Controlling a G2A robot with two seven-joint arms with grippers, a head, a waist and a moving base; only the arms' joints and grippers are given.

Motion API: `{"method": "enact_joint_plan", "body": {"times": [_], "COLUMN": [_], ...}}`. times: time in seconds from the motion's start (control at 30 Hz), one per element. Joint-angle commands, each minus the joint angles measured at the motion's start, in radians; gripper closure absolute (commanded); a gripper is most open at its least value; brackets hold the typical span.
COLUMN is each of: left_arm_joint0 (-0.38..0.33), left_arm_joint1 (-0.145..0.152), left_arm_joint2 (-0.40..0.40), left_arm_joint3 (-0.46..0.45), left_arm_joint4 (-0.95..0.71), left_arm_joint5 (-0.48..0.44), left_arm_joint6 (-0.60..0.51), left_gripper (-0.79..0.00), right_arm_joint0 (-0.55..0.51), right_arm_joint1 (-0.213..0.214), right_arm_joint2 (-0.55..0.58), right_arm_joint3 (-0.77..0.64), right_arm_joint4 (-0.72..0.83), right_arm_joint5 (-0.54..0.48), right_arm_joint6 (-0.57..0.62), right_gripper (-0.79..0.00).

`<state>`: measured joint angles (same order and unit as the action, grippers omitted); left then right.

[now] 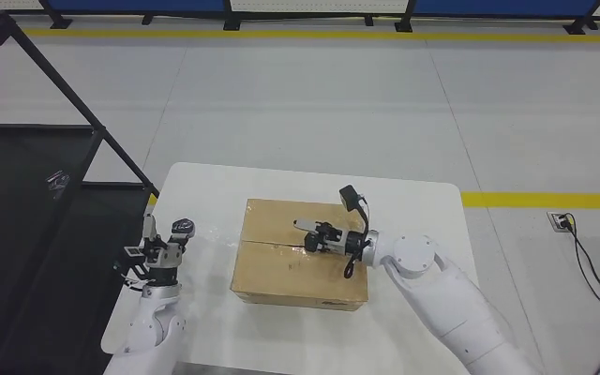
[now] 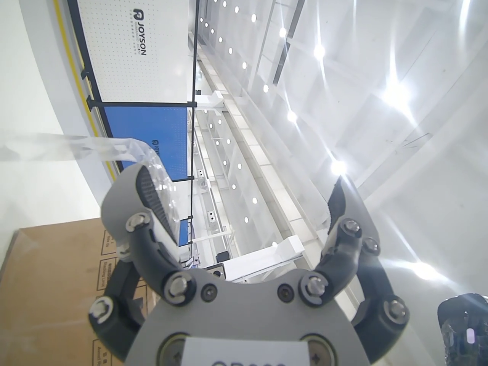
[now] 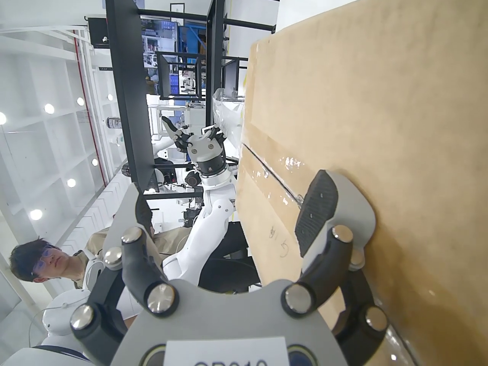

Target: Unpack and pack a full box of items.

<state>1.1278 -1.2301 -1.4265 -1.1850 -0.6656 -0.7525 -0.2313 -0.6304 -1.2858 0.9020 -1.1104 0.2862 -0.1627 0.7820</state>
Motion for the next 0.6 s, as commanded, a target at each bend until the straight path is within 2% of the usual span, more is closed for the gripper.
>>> {"method": "enact_joint_plan", "body": {"times": [0.0,0.37,0.57], "left_arm_joint0": [-0.004,-0.053,-0.045], "left_arm_joint1": [-0.002,-0.004,-0.008], "left_arm_joint2": [0.0,0.006,0.038], "left_arm_joint3": [0.007,0.078,0.098], "left_arm_joint4": [-0.001,0.016,0.072], "left_arm_joint5": [0.014,0.155,0.233], "left_arm_joint6": [-0.002,-0.1,-0.138], "left_gripper": [-0.785,-0.785,-0.785], "right_arm_joint0": [0.002,0.01,0.012], "right_arm_joint1": [-0.002,-0.011,-0.015], "right_arm_joint2": [0.0,0.006,0.011], "right_arm_joint3": [0.008,0.033,0.042], "right_arm_joint4": [0.002,0.003,0.003], "right_arm_joint5": [-0.006,-0.02,-0.02], "right_arm_joint6": [0.003,0.026,0.037], "right_gripper": [-0.785,-0.785,-0.785]}}
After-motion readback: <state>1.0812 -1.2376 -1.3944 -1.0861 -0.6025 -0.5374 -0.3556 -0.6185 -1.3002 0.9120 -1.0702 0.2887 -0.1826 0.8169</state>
